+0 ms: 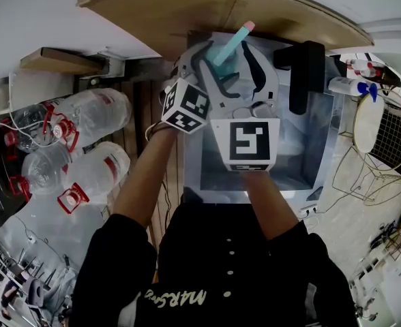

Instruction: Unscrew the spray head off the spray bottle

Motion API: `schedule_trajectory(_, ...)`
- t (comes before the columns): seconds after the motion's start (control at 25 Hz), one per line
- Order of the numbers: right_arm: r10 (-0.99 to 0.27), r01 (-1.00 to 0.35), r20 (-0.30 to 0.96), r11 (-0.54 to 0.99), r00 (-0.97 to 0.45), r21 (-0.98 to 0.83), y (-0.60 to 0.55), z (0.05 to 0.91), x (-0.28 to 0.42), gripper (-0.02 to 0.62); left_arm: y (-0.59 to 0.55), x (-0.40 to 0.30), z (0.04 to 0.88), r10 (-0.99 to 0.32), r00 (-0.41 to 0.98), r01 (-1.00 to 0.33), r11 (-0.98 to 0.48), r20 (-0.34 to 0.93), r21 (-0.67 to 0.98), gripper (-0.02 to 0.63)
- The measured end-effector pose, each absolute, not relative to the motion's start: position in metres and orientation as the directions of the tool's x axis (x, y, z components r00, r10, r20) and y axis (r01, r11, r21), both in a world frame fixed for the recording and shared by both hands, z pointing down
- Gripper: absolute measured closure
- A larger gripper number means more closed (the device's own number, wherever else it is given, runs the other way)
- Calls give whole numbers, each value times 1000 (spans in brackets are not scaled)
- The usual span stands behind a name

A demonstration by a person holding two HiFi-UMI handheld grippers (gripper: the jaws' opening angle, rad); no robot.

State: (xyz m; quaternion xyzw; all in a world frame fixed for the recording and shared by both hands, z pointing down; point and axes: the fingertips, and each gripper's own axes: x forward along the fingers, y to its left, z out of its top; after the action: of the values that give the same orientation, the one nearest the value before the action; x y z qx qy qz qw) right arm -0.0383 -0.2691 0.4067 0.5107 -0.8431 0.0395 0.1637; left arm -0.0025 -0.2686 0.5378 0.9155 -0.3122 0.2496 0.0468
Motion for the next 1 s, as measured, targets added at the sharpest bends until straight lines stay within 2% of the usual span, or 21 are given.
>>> schedule_trajectory(0.4, -817, -834, 336, 535, -468, 138, -268, 405, -34, 379, -268, -1, 537, -528, 694, -573, -817, 489, -69, 198)
schedule_trajectory(0.64, -789, -799, 347, 581, -507, 156, -259, 401, -26, 455, -266, 0, 536, -513, 705, -547, -833, 490, -85, 198)
schedule_trajectory(0.76, -776, -789, 340, 599, -531, 137, -255, 401, -20, 520, -265, 0, 537, -503, 713, -541, -838, 488, -72, 198)
schedule_trajectory(1.0, -686, -713, 304, 701, -661, 29, -252, 400, -16, 523, -262, 2, 538, -447, 749, -481, -874, 489, -63, 198)
